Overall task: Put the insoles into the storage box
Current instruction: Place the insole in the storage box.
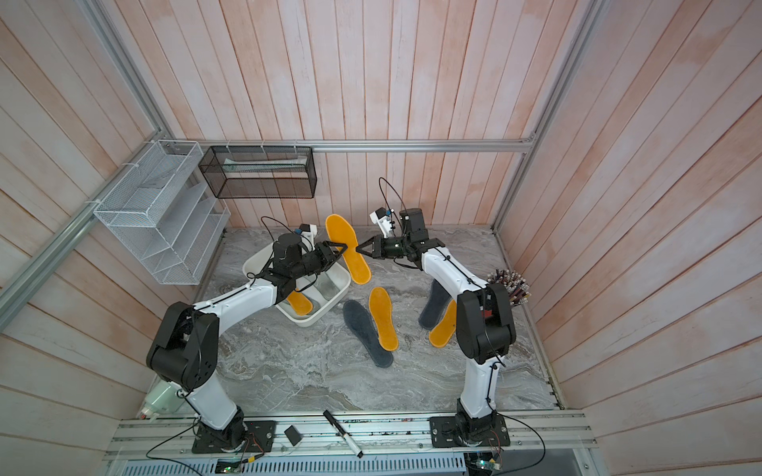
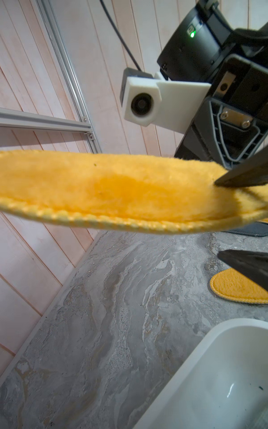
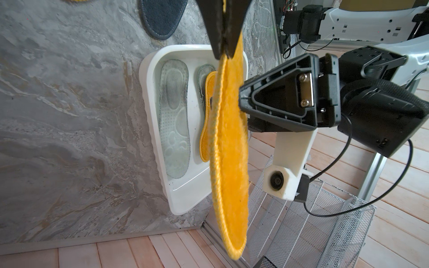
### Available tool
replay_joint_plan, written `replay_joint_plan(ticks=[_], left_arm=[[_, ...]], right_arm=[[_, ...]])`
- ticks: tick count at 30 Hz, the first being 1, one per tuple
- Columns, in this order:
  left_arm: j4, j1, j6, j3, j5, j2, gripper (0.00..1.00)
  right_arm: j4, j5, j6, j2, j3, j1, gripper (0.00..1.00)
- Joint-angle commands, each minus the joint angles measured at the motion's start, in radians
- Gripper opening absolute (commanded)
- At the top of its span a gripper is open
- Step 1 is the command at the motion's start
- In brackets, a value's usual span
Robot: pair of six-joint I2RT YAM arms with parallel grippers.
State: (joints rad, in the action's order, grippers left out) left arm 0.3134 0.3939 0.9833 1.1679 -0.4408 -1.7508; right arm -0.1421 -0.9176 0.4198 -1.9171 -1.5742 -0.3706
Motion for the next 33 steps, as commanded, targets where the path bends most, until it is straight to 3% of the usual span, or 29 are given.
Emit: replay_joint_plan(ticks=[1, 10, 25, 28, 33], left_arm=[[0.029, 0.004, -0.003, 0.03, -0.018, -0.027, 0.4], [0.03, 0.003, -0.003, 0.052, -0.03, -0.04, 0.32], [0.033, 0.005, 0.009, 0.053, -0.038, -0.046, 0.01], [0.04, 0.004, 0.014, 0.042, -0.027, -0.041, 0.0], [0.054, 0.005, 0.021, 0.016, -0.002, -0.018, 0.0]], right_arm=[[-0.014, -0.02, -0.002, -0.028, -0.036, -0.005, 0.0], [-0.031, -0.018, -0.01, -0.052, -0.053, -0.008, 0.0], [-0.049, -0.002, -0.018, -0.063, -0.081, -0.008, 0.0], [-0.053, 0.003, -0.021, -0.064, -0.082, -0.009, 0.0], [-0.062, 0.017, -0.026, -0.062, -0.081, -0.005, 0.15]])
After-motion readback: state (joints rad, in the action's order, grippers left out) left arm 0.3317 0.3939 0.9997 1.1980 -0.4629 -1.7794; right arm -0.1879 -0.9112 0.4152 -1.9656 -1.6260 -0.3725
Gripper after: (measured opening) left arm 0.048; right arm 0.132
